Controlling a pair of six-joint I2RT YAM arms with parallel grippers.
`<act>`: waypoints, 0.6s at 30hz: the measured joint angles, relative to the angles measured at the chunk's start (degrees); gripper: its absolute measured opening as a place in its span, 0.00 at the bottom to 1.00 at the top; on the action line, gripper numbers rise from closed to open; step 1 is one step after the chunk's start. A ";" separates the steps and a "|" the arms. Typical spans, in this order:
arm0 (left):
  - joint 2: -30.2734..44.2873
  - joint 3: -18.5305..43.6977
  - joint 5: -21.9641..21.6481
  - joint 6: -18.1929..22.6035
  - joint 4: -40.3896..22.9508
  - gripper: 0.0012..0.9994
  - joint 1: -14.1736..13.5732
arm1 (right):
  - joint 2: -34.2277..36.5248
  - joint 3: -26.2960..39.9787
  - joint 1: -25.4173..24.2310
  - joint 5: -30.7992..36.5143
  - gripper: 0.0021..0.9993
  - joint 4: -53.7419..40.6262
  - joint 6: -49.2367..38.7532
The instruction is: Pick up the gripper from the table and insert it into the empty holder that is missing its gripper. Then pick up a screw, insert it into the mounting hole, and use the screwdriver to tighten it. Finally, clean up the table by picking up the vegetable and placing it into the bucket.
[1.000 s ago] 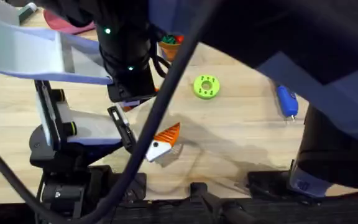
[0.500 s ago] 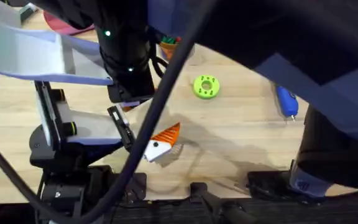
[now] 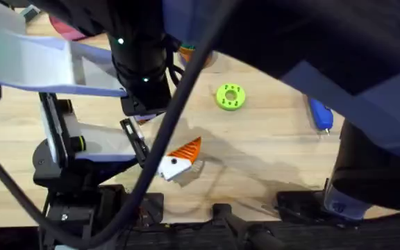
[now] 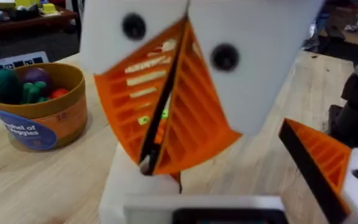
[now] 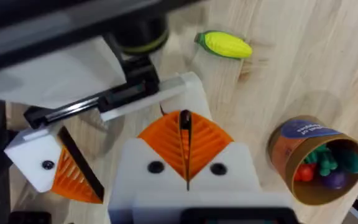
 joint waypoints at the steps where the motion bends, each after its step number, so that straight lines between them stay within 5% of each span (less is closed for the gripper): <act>1: 0.00 0.01 0.00 0.00 0.00 0.99 0.00 | 0.00 -0.38 0.00 0.01 0.00 0.13 0.00; 18: 0.02 0.00 0.20 -0.63 -0.09 0.99 0.00 | 0.00 -1.21 0.00 -0.01 0.00 0.75 0.00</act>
